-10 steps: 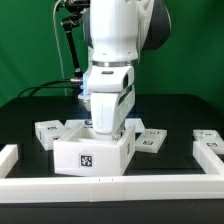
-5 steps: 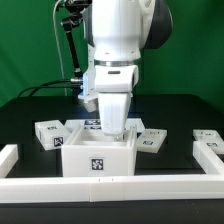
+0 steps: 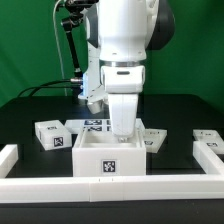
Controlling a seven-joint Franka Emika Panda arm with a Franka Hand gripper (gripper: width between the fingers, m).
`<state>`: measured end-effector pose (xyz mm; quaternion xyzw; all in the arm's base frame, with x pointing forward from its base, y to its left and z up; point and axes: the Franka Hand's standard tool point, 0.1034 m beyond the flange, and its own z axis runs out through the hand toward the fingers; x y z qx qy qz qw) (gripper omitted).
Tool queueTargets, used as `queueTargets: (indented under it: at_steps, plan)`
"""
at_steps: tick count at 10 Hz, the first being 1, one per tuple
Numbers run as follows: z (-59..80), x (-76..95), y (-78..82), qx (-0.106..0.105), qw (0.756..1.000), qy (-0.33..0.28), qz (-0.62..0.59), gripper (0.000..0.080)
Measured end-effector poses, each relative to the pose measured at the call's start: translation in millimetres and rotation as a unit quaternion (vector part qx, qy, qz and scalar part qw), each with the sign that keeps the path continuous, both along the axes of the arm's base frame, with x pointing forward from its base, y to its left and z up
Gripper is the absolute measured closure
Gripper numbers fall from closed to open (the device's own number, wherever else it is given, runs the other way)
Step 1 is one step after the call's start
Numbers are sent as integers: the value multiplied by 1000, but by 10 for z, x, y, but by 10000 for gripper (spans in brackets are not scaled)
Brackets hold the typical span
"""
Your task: Assemble cabinet
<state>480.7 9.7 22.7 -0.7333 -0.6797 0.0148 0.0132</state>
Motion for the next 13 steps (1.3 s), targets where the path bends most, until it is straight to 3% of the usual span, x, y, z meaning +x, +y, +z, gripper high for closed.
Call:
queueTargets:
  at_steps: [5, 9, 13]
  plan:
    - [-6, 172, 389, 11, 1000, -7, 27, 764]
    - [-17, 297, 805, 18, 1000, -15, 14, 764]
    - [-9, 375, 1024, 20, 1000, -16, 7, 764]
